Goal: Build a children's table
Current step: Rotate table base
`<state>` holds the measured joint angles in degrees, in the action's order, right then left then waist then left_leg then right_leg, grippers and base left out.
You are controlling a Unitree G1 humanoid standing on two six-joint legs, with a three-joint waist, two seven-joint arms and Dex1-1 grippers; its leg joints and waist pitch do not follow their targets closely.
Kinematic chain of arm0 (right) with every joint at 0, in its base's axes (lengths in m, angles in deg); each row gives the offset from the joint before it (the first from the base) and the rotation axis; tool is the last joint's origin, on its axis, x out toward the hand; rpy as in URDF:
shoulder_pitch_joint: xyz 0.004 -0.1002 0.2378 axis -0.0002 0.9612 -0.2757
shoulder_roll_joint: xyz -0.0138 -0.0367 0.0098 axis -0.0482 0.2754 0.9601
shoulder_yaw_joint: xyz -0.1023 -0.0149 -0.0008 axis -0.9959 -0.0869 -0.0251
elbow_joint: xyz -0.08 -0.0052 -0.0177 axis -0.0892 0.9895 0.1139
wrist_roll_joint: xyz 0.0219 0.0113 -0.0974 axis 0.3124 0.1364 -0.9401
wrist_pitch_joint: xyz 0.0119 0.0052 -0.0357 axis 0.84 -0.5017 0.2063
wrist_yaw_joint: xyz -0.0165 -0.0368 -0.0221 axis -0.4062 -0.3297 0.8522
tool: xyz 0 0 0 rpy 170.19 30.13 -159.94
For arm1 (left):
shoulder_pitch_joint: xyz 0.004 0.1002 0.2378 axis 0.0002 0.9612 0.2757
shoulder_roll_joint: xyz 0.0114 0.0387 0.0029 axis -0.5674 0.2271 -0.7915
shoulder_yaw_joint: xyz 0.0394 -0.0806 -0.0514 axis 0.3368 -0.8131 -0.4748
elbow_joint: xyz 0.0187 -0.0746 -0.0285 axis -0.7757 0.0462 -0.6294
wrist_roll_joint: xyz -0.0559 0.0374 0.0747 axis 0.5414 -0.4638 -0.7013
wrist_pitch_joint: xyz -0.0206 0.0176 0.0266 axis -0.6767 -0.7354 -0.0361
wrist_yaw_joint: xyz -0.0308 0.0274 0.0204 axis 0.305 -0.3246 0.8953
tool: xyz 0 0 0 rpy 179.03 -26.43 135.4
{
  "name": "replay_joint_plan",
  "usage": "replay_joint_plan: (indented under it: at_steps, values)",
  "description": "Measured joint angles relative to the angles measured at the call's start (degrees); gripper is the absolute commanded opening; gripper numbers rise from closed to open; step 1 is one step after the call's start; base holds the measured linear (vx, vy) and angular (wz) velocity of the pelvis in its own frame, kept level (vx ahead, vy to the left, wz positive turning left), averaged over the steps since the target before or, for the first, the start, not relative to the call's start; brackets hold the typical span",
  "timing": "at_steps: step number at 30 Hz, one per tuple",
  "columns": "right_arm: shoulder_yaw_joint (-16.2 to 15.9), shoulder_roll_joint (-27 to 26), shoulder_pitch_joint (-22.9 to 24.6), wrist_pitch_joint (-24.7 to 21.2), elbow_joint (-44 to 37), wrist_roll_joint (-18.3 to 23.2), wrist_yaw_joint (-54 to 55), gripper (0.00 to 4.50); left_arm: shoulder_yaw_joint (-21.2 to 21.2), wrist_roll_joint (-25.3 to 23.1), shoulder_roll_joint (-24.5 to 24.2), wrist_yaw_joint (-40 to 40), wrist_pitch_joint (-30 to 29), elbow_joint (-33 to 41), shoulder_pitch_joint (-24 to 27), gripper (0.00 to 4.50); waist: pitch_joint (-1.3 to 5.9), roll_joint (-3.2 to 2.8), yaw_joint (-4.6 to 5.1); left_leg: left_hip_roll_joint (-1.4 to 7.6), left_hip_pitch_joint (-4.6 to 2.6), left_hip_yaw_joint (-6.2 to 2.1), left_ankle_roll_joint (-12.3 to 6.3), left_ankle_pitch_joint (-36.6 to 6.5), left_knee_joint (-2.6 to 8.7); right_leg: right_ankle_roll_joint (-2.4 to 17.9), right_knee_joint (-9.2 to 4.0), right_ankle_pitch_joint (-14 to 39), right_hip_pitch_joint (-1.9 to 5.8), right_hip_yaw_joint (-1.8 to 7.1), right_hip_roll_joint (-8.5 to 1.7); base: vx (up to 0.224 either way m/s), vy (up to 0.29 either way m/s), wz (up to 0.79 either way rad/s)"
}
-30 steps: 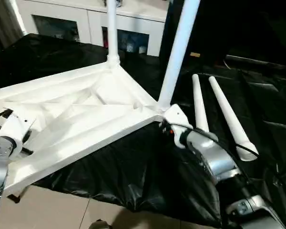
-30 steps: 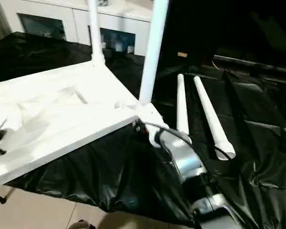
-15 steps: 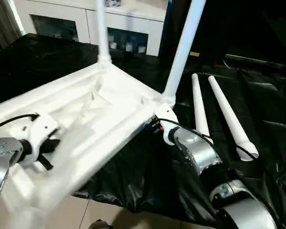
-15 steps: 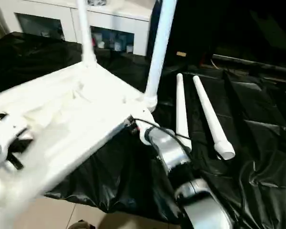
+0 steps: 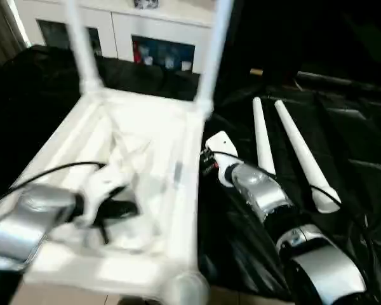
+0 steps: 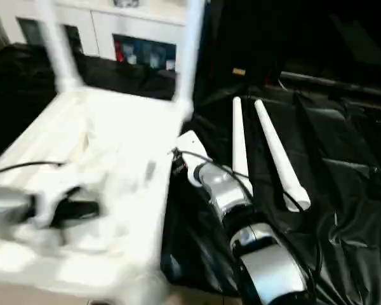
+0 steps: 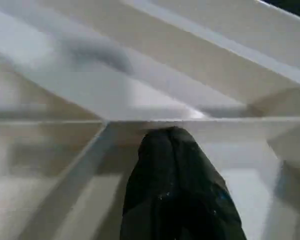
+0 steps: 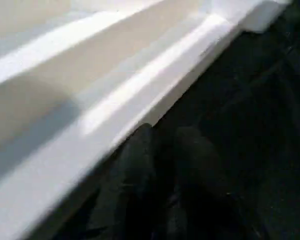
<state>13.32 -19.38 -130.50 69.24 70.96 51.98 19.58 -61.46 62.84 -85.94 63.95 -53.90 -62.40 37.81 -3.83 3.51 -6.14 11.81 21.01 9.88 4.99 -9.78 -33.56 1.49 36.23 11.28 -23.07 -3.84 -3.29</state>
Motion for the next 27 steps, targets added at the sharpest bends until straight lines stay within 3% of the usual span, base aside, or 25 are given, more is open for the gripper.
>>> replay_joint_plan:
  at_steps: [3,6,10,11,12,15,18,25,27]
  values:
    - [0.04,-0.36,-0.76,0.95,0.84,0.00,-0.17,0.52,1.00,-2.58,2.53,-4.21,3.98,-6.88,-4.14,0.00,0.00,0.00,0.17,0.01,-0.01,-0.02,0.05,0.03,0.00,0.04,0.01,-0.10,-0.01,-0.01,0.00,0.000,0.000,0.00]
    - [-0.01,-0.83,-0.91,1.66,0.84,0.02,-0.52,0.52,0.99,-3.52,2.73,-6.10,5.18,-7.99,-5.02,0.00,0.01,0.02,0.76,0.01,-0.01,-0.03,0.10,0.06,0.00,0.05,0.01,-0.11,-0.01,-0.02,0.01,0.000,0.000,0.00]
    - [0.02,-0.78,-0.91,1.70,0.84,0.01,-0.55,0.52,1.05,-3.57,2.78,-6.42,5.47,-8.24,-5.11,0.00,0.01,0.02,0.76,0.01,0.01,-0.02,0.10,0.07,-0.02,0.05,-0.02,-0.10,-0.01,-0.02,0.01,0.000,0.000,0.00]
    - [0.07,-0.66,-0.91,1.72,0.97,0.01,-0.52,0.31,1.29,-3.90,3.21,-7.11,6.07,-9.87,-5.94,0.00,-0.01,-0.02,0.76,0.01,0.01,-0.02,0.10,0.07,-0.02,0.05,-0.01,-0.10,-0.01,-0.02,0.01,0.000,0.000,0.00]
    - [0.64,0.84,-0.78,1.71,0.60,0.07,-0.31,0.31,3.27,-5.91,5.71,-11.75,9.75,-19.03,-11.05,0.00,-0.28,-0.50,-0.18,-0.01,0.09,-0.16,0.09,0.07,-0.21,0.04,-0.03,-0.17,0.09,-0.11,0.02,0.000,0.000,0.00]
    - [0.78,-0.08,-0.92,1.88,-3.89,0.71,-0.66,0.05,3.93,-12.65,7.73,-26.97,15.41,-32.03,-18.68,0.00,-0.55,-0.92,0.03,0.01,0.04,-0.13,0.14,0.10,-0.09,-0.07,-0.01,-0.60,0.00,0.00,0.04,-0.044,-0.005,0.00]
    - [1.06,2.47,0.59,1.66,-8.85,0.82,-1.78,0.05,3.01,-15.90,6.72,-36.30,20.14,-36.25,-21.96,0.00,-0.49,-1.00,-0.05,0.01,-0.09,-0.30,0.26,0.17,-0.09,-0.14,-0.04,-0.64,0.04,-0.14,0.05,-0.018,-0.004,-0.04]
    - [1.42,4.76,3.67,0.41,-14.52,0.78,-4.17,0.05,1.14,-12.89,8.18,-32.88,25.64,-38.17,-20.60,0.00,-0.48,-1.01,-0.57,0.02,0.19,-0.24,0.25,0.18,-0.19,0.10,-0.12,-0.76,-0.12,-0.11,0.04,0.000,0.000,0.00]
    - [1.08,5.29,4.63,0.33,-17.13,0.81,-4.99,0.05,-0.43,-9.65,8.28,-29.59,25.65,-34.20,-18.47,0.00,-0.47,-1.00,-0.56,0.02,0.20,-0.19,0.25,0.17,-0.21,0.11,-0.17,-0.68,-0.12,-0.09,0.02,0.000,0.000,0.00]
